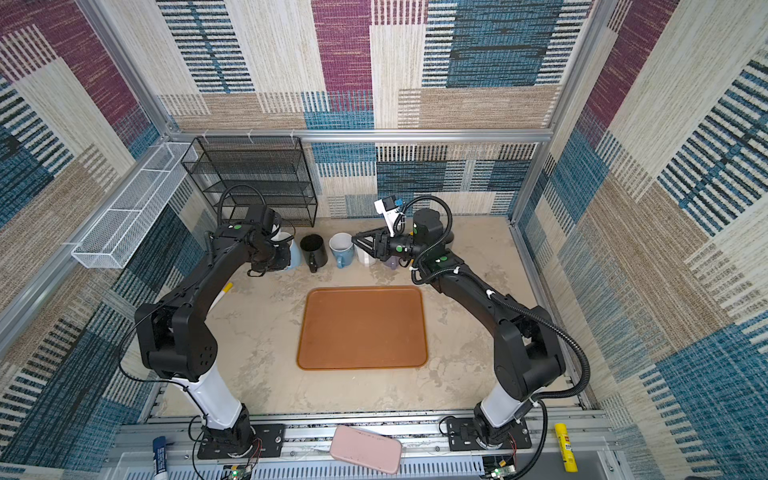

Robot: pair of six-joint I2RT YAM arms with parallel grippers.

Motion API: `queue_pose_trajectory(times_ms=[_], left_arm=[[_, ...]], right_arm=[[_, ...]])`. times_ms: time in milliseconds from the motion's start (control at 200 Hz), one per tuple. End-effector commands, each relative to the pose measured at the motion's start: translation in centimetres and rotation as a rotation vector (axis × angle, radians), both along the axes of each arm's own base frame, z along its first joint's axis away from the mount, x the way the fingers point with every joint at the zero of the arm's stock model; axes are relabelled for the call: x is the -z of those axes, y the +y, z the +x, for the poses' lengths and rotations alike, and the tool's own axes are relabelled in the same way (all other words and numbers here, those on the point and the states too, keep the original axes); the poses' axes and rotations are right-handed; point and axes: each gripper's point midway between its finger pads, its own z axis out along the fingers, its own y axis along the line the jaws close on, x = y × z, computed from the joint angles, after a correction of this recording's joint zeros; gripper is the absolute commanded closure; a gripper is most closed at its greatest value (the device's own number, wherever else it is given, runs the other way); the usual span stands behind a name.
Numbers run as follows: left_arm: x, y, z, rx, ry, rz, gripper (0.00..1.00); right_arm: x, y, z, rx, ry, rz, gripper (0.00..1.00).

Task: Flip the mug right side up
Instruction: 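Turn the light-blue mug upright with the left gripper and lower it beside the black mug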

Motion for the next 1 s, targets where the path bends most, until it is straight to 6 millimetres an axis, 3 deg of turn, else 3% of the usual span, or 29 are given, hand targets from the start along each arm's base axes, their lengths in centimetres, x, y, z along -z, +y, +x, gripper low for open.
queue_pose_trajectory(times_ms=[0,476,992], left_arm=[[-0.2,1.4,0.6,0.004,-0.001,0.055,1.00],[2.4,2.8,4.2,-0.003,0.073,0.041,1.00],[5.2,3.2,6.5,-0.004,0.131,0.032,1.00]], right_arm=[[-0.4,0.0,0.0,-0.002,-0.021,0.008,0.66],[-0.5,-1.0,-1.0,0.033,-0.028,0.000,0.66],[-0.3,-1.4,-1.3,0.052,-0.016,-0.009,0.66]])
